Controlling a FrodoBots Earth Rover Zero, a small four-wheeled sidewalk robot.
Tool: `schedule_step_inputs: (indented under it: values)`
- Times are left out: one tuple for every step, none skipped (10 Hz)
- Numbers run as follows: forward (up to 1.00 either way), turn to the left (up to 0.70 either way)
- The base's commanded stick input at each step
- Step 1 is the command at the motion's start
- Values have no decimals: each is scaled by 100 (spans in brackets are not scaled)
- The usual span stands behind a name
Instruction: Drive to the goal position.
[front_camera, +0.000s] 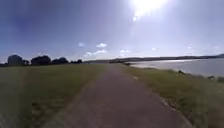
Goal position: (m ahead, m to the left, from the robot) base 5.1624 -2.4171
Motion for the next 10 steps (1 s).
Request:
schedule_step_inputs:
  values:
    - [70, 0]
    - [70, 0]
    - [70, 0]
    - [70, -3]
    - [70, -22]
    - [70, -15]
    - [70, 0]
    - [70, 0]
    - [70, 0]
    - [70, 0]
